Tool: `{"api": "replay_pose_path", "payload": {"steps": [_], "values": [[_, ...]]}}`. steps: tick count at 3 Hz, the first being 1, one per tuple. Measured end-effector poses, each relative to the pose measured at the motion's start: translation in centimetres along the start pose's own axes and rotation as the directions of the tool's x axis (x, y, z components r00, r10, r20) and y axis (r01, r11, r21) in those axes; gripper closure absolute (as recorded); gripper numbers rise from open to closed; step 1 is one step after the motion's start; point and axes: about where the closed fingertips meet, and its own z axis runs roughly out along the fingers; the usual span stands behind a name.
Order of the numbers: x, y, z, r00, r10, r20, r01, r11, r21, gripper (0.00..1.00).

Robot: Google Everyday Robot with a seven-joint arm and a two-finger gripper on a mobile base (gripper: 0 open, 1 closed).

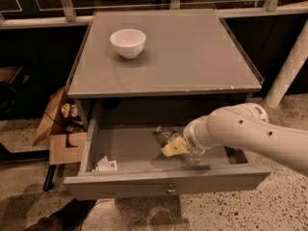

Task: Pick water bottle from top drawer and place on counter

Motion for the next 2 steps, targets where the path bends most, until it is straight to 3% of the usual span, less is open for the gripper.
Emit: {"api": "replay_pose_path", "payload": {"steps": [2], "values": [[2.3, -1.2, 3.8, 0.998, 0.002, 0.065, -0.003, 1.0000, 0.009, 0.25]]}}
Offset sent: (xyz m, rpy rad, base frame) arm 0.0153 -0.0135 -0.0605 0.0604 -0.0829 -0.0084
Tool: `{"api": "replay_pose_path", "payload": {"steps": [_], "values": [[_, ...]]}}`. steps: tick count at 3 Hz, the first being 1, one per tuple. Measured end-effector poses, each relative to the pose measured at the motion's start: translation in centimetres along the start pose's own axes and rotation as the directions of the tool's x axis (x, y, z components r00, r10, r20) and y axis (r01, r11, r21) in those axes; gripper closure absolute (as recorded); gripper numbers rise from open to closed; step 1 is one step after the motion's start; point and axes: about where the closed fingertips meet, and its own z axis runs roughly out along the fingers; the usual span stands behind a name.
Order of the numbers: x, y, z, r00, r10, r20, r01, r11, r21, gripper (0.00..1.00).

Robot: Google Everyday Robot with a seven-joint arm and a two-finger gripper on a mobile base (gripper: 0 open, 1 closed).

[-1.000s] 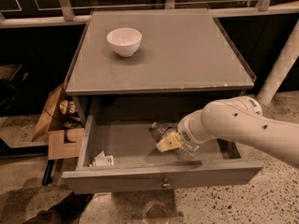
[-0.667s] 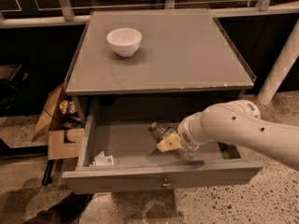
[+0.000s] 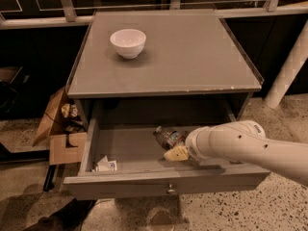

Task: Pick water bottle from top drawer and place on counter

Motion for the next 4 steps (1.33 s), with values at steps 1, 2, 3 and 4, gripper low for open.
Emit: {"api": "replay_pose_path", "payload": {"steps": [1, 2, 3, 4], "values": [[1.09, -0.07, 1.41, 1.000, -0.011, 0.002, 0.011, 0.9999, -0.002, 0.47], [1.08, -0.07, 1.43, 1.000, -0.011, 0.003, 0.011, 0.9999, -0.002, 0.70], [1.08, -0.07, 1.43, 1.000, -0.011, 0.003, 0.011, 0.9999, -0.002, 0.93], [0.83, 0.10, 1.23, 1.000, -0.017, 0.005, 0.017, 0.9991, -0.038, 1.00]]}}
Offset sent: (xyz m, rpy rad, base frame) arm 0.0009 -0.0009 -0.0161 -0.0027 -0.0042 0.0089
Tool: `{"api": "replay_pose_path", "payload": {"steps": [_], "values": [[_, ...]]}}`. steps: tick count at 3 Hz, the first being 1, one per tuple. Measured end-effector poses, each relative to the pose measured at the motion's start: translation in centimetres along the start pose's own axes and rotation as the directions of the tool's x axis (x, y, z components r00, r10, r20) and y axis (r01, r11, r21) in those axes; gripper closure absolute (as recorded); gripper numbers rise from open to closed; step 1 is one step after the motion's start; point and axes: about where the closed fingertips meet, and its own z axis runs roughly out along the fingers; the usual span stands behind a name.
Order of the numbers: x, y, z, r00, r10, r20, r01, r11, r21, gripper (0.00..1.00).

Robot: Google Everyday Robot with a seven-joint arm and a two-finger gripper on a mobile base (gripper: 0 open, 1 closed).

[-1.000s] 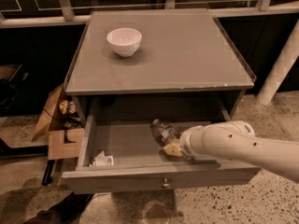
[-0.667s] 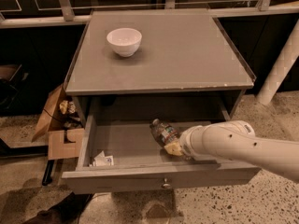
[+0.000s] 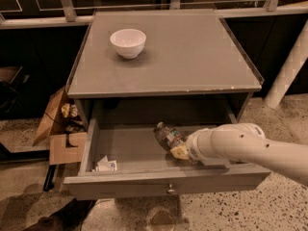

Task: Pick water bottle from top drawer and place on counter

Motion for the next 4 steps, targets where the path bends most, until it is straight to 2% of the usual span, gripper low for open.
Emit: {"api": "replay_pose_path", "payload": {"steps": [1, 2, 3, 4], "values": [[-1.5, -0.5, -1.2, 0.999, 0.032, 0.041, -0.028, 0.9935, -0.110, 1.00], [-4.5, -2.5, -3.4, 0.995, -0.027, 0.098, 0.045, 0.9803, -0.192, 1.00], [-6.1, -3.5, -5.1, 0.988, -0.104, 0.115, 0.126, 0.9720, -0.199, 1.00], [-6.1, -3.5, -5.1, 0.988, -0.105, 0.115, 0.126, 0.9719, -0.199, 1.00]]}}
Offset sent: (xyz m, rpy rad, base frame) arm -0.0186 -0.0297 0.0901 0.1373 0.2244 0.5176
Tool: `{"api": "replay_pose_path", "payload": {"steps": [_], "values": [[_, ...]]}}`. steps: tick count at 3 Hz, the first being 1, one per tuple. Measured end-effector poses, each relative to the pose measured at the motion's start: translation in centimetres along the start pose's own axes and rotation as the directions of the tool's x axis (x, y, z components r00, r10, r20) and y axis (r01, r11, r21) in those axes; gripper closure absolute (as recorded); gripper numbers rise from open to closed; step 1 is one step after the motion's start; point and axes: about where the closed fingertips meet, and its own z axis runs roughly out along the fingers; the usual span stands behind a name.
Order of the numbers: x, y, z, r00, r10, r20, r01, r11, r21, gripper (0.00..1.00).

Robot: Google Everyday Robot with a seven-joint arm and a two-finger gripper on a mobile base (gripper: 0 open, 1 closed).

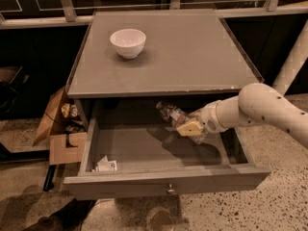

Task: Pick water bottle from top drawer and place on counter

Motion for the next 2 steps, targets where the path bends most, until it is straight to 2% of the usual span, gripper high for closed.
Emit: {"api": "replay_pose_path", "payload": {"steps": [1, 2], "values": [[-0.2, 0.7, -0.3, 0.999, -0.053, 0.000, 0.053, 0.9983, -0.024, 1.00], [-0.7, 2.0, -2.3, 0.988, -0.156, -0.011, 0.154, 0.9849, -0.078, 1.00]]}}
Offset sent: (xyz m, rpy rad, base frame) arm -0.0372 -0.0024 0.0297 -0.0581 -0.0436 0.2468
